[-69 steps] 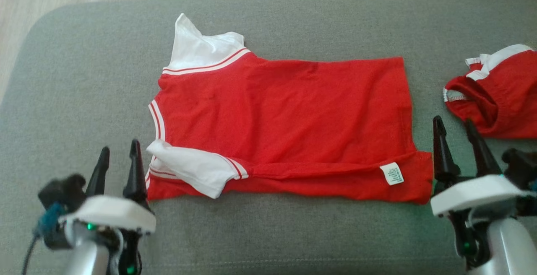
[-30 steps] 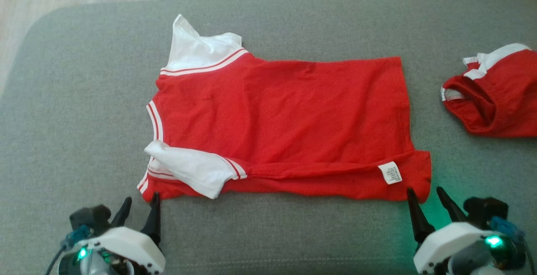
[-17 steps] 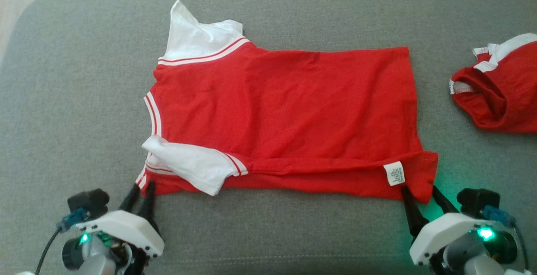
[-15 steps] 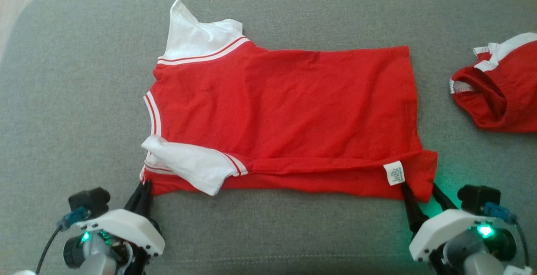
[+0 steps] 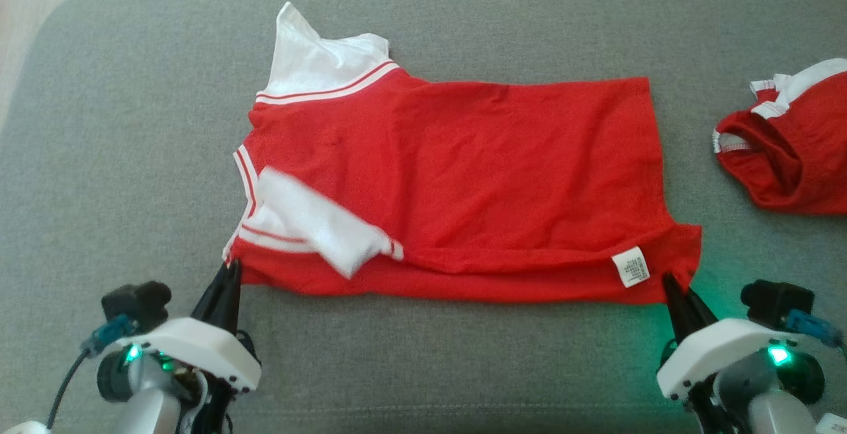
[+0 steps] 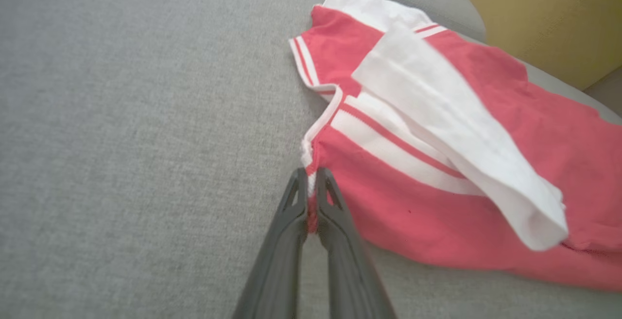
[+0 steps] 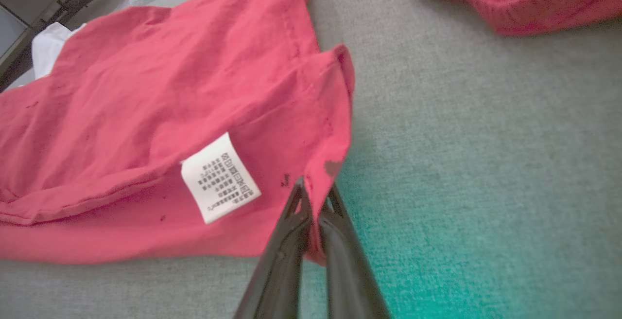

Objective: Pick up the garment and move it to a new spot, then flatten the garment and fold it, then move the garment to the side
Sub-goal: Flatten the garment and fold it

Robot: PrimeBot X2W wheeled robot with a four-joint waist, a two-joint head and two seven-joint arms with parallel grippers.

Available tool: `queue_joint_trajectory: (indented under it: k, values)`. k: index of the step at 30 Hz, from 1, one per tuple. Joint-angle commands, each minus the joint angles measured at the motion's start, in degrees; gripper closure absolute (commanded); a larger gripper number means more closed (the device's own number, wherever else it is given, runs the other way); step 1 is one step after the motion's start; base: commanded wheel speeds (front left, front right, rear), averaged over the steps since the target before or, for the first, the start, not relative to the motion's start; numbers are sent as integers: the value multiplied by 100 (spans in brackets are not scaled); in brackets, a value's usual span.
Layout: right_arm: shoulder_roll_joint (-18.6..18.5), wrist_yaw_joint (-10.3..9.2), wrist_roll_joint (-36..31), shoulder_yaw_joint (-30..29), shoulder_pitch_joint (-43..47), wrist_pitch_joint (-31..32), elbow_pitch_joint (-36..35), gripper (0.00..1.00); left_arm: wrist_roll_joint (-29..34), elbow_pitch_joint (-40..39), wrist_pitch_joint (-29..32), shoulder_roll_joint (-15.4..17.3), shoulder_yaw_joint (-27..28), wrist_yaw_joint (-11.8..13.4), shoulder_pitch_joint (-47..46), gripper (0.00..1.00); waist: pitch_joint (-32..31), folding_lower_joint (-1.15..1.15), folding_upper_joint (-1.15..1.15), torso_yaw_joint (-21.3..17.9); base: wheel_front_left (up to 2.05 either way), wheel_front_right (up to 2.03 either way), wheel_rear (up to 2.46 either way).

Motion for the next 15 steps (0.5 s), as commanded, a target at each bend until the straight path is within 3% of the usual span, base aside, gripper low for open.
queue_joint_trajectory:
  k: [1, 7, 15]
  values:
    - [-32, -4, 43, 87, 43, 36, -279, 100, -2, -273, 26, 165, 220, 42, -4, 100, -13, 0, 0, -2, 0, 0, 0]
    - [-32, -4, -31, -99, 377, 337, -755, 100, -18, -1038, 344, 290, 252, 278, 401, 100, -77, 0, 0, -31, 0, 0, 0]
    - [-32, -4, -29, -177, 672, 482, -848, 100, -167, -1468, 628, 244, 268, 531, 1024, 100, -179, 0, 0, -71, 0, 0, 0]
